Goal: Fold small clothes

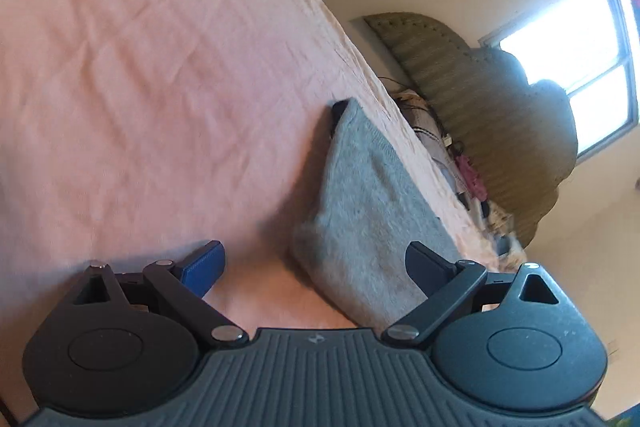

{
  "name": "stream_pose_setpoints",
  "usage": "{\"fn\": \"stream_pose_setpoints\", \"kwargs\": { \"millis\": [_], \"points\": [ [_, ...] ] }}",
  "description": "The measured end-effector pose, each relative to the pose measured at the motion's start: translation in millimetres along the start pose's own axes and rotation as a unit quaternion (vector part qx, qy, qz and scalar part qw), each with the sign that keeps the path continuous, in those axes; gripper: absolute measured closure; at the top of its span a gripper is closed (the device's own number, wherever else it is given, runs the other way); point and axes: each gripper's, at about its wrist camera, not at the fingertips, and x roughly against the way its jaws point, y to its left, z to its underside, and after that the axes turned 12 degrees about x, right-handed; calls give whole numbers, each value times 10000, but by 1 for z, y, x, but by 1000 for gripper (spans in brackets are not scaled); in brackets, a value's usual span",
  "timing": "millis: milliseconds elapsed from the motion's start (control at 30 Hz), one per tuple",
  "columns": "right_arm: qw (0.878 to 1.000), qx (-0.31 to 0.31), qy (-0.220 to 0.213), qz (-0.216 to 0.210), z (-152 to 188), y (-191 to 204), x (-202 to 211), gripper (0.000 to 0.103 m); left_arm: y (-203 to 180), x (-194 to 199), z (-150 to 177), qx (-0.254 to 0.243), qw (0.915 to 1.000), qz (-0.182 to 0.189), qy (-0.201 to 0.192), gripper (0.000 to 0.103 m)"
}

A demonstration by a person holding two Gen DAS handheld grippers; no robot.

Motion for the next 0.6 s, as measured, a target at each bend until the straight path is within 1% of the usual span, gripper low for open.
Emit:
{"fn": "stream_pose_setpoints", "kwargs": {
  "millis": [33,67,100,133,167,200,233,267,300,333,367,400,433,500,600],
  "points": [
    [9998,171,18,74,5,7,-2,15,1,1,6,57,9999,122,-92,3],
    [9994,305,34,186,6,13,-7,13,-1,-3,8,83,9998,169,-97,0],
    [9990,363,21,246,5,18,-13,12,-5,-9,9,139,9996,235,-55,0],
    [9993,324,17,167,3,21,-23,12,-8,-19,7,207,9990,380,52,0],
    [9998,215,16,50,-1,22,-34,12,-13,-28,6,172,9989,427,70,0],
    [9999,114,-20,34,-5,21,-45,15,-18,-36,7,78,9995,317,-7,1],
    [9998,60,-149,118,-8,22,-55,18,-25,-44,7,-59,9998,192,-42,1],
    [9995,53,-226,223,-11,22,-63,31,-31,-51,8,-228,9997,57,-72,7],
    [9992,-24,-208,346,-14,21,-72,62,-34,-56,10,-320,9994,-104,-88,38],
    [9991,-113,-90,398,-15,19,-81,80,-37,-63,10,-367,9989,-308,15,64],
    [9990,-143,-21,421,-13,17,-87,90,-34,-71,10,-336,9975,-541,304,98],
    [9991,-90,-83,411,-11,17,-89,91,-30,-74,9,-266,9974,-564,347,98],
    [9990,-3,-106,431,-9,19,-88,91,-32,-71,8,-318,9973,-585,302,98],
    [9991,-46,-150,396,-8,21,-82,91,-38,-64,9,-522,9967,-594,206,98],
    [9992,-1,-352,178,-9,31,-61,91,-48,-39,10,-689,9969,-374,77,99]
  ]
}}
